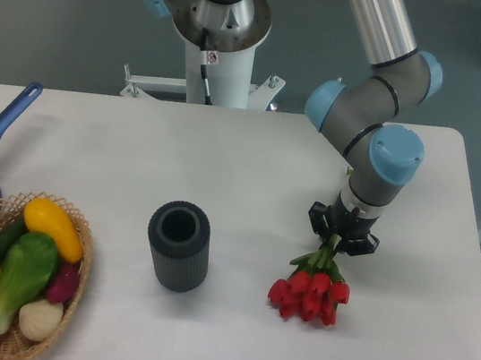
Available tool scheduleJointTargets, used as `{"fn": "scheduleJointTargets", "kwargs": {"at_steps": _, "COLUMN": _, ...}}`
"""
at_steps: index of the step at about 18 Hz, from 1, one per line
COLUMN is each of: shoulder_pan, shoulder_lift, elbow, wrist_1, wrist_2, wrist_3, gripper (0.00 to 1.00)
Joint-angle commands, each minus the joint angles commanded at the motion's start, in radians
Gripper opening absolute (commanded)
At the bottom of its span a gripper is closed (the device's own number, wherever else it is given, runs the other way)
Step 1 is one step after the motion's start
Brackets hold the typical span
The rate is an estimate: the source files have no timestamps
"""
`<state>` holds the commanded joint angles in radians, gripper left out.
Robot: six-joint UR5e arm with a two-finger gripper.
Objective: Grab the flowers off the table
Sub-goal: 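Descend further and close the gripper on the tulip stems, then lift the gripped tulip bouquet up off the table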
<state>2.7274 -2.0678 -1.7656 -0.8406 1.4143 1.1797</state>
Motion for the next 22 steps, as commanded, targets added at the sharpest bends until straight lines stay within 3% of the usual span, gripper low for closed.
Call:
{"fn": "scheduleJointTargets", "kwargs": {"at_steps": 8, "shoulder_pan": 0.008, "shoulder_lift": 0.008, "elbow": 0.041, "wrist_1": -0.005, "wrist_2": -0.002, "wrist_3": -0.003, "gripper": 0.04}}
{"fn": "scheduleJointTargets", "kwargs": {"at_steps": 16, "shoulder_pan": 0.0, "shoulder_lift": 0.083, "elbow": 0.123, "wrist_1": -0.006, "wrist_2": -0.017, "wrist_3": -0.041, "gripper": 0.04}}
{"fn": "scheduleJointTargets", "kwargs": {"at_steps": 22, "shoulder_pan": 0.001, "shoulder_lift": 0.126, "elbow": 0.198, "wrist_1": -0.006, "wrist_2": -0.121, "wrist_3": -0.109, "gripper": 0.04}}
